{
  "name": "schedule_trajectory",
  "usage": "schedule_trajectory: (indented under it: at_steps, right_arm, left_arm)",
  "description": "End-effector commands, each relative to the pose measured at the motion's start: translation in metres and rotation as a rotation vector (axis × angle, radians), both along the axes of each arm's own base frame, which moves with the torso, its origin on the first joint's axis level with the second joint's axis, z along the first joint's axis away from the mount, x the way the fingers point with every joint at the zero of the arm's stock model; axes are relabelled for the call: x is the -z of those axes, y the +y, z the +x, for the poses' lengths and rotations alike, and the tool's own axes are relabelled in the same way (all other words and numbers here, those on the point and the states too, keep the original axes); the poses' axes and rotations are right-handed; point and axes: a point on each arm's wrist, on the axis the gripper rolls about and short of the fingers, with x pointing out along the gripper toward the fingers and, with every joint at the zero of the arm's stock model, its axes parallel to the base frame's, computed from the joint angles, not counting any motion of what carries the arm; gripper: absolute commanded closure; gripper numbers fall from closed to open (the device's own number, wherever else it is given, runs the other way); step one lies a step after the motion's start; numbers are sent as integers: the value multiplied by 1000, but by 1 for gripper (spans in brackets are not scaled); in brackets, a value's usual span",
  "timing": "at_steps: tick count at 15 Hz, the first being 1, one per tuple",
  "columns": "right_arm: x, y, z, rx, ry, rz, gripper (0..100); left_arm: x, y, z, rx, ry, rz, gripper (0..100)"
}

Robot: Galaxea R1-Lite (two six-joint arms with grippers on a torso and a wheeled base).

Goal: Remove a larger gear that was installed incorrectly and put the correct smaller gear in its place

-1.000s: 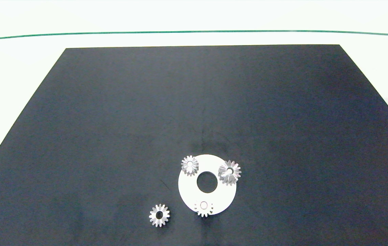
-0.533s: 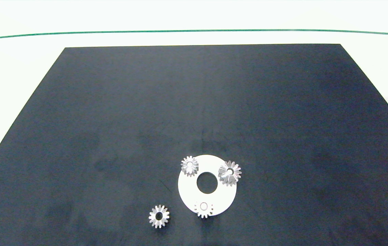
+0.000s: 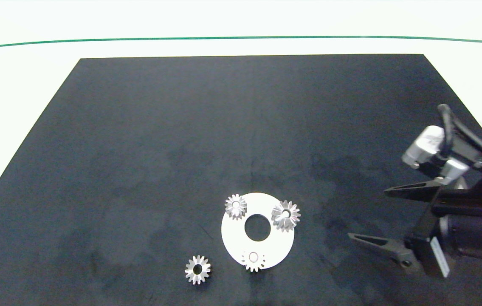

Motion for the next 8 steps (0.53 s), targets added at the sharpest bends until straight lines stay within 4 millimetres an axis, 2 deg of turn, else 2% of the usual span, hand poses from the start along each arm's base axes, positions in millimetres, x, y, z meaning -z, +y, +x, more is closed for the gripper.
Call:
schedule_trajectory:
  at_steps: [1,4,8]
  right_arm:
    - [22,53,26,-62,67,-108,0]
    - [34,77,46,-56,95,-157,0]
    - [42,106,60,-72,102,-193,0]
  left_arm:
    - [-2,0,-9,-14,-23,13,0]
    - [-4,-2,-22,-7,-64,19,0]
    - [-5,-2,-27,-4,-81,24,0]
